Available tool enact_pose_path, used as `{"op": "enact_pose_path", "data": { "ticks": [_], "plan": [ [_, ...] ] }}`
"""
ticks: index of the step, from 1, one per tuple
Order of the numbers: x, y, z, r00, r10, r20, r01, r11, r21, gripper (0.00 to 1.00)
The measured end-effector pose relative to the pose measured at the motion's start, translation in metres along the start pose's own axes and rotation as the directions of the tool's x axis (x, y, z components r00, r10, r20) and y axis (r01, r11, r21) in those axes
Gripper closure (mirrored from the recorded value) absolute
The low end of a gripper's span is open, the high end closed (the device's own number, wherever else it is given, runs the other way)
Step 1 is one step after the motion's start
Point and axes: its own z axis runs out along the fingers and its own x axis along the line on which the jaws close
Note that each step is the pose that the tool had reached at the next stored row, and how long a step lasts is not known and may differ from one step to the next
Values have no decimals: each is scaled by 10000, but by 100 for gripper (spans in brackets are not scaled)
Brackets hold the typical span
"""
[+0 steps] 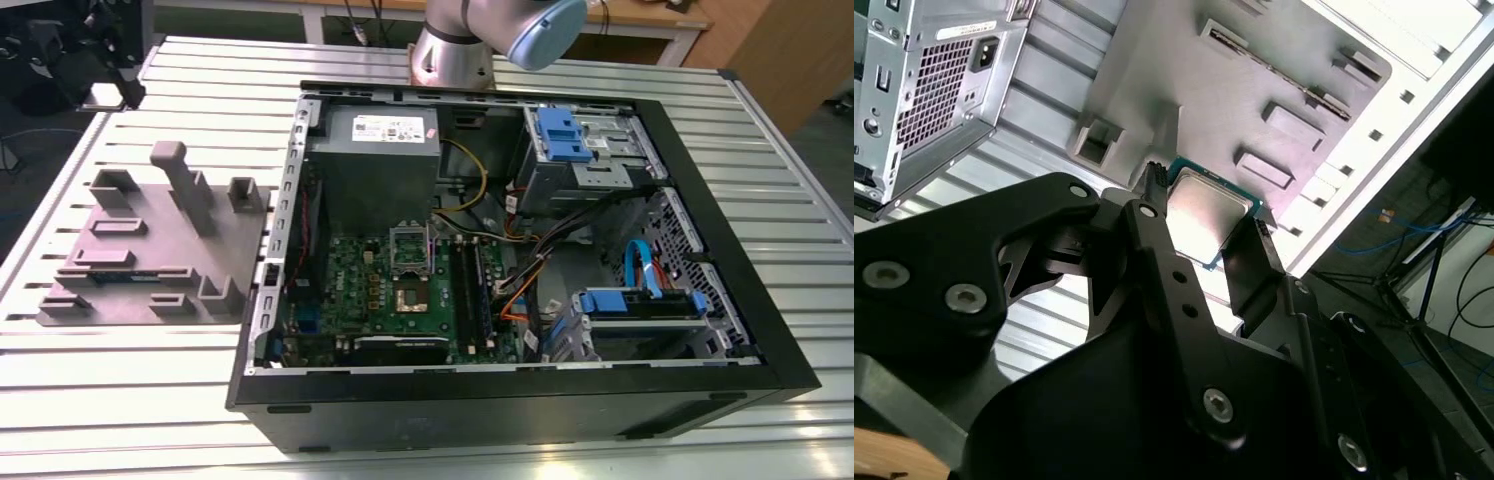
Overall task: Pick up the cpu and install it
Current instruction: 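Pick up the cpu and move it towards the insertion slot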
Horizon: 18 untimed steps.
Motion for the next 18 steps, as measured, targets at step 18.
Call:
{"op": "enact_pose_path", "data": {
  "ticks": [18],
  "plan": [
    [-53,1,0,10000,0,-1,0,10000,0,53]
  ]
}}
